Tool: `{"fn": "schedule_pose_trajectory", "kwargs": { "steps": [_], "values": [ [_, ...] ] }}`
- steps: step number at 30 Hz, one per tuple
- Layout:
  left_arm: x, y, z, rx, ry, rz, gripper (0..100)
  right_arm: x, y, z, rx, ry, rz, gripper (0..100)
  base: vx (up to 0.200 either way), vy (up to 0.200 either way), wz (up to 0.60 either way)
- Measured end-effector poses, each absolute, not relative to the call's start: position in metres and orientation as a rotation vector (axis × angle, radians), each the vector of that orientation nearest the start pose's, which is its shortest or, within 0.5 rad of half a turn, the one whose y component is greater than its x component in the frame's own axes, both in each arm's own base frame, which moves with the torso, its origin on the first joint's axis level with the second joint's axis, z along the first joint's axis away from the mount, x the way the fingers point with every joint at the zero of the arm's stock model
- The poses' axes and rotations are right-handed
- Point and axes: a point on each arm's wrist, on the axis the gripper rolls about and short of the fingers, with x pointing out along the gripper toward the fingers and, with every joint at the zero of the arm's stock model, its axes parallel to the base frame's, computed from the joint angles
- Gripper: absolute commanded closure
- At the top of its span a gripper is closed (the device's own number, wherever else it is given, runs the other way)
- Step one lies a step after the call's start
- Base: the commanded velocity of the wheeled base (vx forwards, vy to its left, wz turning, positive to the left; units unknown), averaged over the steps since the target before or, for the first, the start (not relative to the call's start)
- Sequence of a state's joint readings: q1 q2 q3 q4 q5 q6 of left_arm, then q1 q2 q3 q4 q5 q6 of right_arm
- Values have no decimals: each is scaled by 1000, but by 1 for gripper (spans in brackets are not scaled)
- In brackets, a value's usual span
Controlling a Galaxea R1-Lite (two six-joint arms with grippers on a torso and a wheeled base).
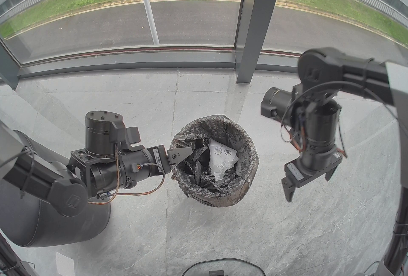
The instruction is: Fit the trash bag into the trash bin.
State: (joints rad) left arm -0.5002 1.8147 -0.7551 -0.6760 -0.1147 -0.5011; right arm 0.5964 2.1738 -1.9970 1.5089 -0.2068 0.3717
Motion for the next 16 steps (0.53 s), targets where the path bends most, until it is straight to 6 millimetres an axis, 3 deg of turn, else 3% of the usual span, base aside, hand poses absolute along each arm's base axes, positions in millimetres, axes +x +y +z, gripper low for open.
{"fn": "schedule_pose_trajectory", "kwargs": {
  "steps": [3, 7, 16],
  "values": [
    [265, -148, 150, -399, 542, -492, 0, 265, 170, 225, -299, 1488, 10, 0, 0, 0, 0],
    [250, -139, 163, -394, 557, -485, 0, 242, 150, 251, -220, 1356, 31, 0, 0, 0, 0],
    [208, -114, 192, -385, 548, -448, 0, 177, 89, 267, -129, 1072, 11, 0, 0, 0, 0]
  ]
}}
